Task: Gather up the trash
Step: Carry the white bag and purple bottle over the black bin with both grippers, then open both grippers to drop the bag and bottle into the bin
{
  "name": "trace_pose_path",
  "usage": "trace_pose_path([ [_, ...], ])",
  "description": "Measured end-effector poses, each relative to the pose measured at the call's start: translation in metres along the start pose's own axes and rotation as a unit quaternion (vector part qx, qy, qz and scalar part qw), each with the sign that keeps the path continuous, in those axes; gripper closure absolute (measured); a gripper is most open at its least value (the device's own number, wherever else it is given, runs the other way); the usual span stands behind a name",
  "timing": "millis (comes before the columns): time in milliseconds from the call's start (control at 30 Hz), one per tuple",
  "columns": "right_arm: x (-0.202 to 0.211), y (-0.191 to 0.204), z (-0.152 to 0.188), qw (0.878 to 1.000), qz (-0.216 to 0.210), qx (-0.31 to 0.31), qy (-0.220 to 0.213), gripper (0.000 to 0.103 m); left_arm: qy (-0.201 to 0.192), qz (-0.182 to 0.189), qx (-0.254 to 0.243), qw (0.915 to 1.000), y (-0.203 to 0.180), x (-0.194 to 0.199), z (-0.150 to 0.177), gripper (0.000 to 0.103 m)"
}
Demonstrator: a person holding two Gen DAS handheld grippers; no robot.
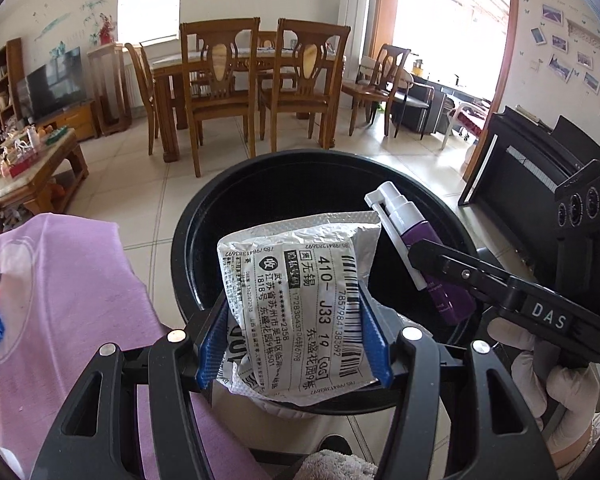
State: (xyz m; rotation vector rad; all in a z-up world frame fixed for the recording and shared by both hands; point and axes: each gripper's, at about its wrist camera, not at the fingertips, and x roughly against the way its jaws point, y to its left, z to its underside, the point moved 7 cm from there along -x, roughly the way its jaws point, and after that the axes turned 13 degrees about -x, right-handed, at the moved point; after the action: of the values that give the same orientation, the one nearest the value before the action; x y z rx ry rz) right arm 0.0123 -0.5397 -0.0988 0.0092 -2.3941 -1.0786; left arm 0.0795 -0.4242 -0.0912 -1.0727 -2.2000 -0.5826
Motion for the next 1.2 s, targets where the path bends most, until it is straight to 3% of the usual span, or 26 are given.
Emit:
trace_pose_path([
  [300,0.001,0.001,0.001,1.0,0.005,0.01,-0.01,0.077,0.01,-0.003,-0.025,0.9996,-0.01,-0.011,0.0,0.045],
  [1200,-0.002,0.006,0.0,1.0,0.01,0.014,-0.011,0.077,0.011,-0.006,-0.027,0.9996,-0.012,-0.013,-0.002,0.041],
])
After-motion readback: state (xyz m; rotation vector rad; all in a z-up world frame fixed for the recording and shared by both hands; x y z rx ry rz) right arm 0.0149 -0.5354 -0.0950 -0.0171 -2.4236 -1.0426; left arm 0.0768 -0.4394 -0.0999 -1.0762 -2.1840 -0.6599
